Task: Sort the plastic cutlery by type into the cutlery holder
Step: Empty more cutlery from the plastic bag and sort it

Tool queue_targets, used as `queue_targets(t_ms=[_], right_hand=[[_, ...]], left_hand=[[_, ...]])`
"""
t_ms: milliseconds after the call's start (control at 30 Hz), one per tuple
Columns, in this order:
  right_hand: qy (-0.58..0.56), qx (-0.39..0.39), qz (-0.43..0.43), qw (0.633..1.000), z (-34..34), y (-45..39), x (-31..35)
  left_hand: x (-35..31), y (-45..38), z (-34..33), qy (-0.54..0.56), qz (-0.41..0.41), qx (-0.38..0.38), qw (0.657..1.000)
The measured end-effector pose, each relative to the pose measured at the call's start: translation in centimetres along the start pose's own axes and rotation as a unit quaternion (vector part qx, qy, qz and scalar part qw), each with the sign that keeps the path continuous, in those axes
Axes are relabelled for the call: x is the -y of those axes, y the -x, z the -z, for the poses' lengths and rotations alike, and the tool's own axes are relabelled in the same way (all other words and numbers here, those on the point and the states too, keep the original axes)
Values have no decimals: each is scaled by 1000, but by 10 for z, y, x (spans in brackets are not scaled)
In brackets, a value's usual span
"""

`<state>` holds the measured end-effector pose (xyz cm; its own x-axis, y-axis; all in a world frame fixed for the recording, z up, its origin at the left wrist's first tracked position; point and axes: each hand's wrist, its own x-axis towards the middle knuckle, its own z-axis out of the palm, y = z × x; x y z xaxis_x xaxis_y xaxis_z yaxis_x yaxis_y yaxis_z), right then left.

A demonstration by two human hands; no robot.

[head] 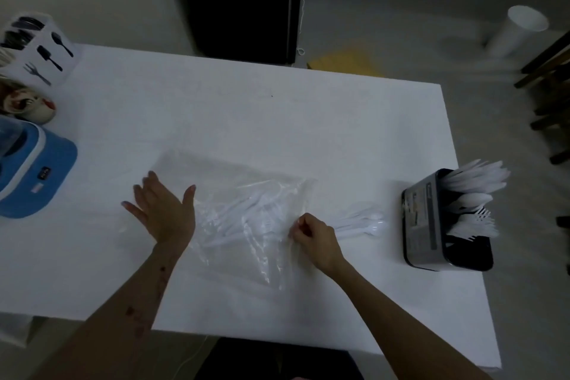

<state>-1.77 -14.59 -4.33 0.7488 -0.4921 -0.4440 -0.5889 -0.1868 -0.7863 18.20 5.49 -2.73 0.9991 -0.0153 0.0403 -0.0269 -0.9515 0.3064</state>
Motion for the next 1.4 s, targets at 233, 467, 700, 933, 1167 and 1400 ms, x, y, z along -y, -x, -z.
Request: queue_targets(t_ms=[233, 467, 700, 933, 1167, 1400], right_hand=[[-96, 14, 10, 995, 0, 7, 1], [-188, -34, -104, 976, -1, 5, -2], [-356, 24, -114, 927, 18, 6, -4], [-333, 49, -50, 940, 26, 4, -1], [-63, -24, 60, 996, 14, 4, -3], [342, 25, 231, 911, 23, -18, -7]], left_hand=[[9, -29, 12, -64, 71, 25, 995], [-39, 8, 66, 86, -129, -173, 973], [-68, 23, 118, 47, -202, -298, 932], [-59, 4, 108, 36, -110, -224, 968], [-59, 48, 39, 83, -233, -70, 966], [-80, 103, -21, 77, -260, 171, 947]])
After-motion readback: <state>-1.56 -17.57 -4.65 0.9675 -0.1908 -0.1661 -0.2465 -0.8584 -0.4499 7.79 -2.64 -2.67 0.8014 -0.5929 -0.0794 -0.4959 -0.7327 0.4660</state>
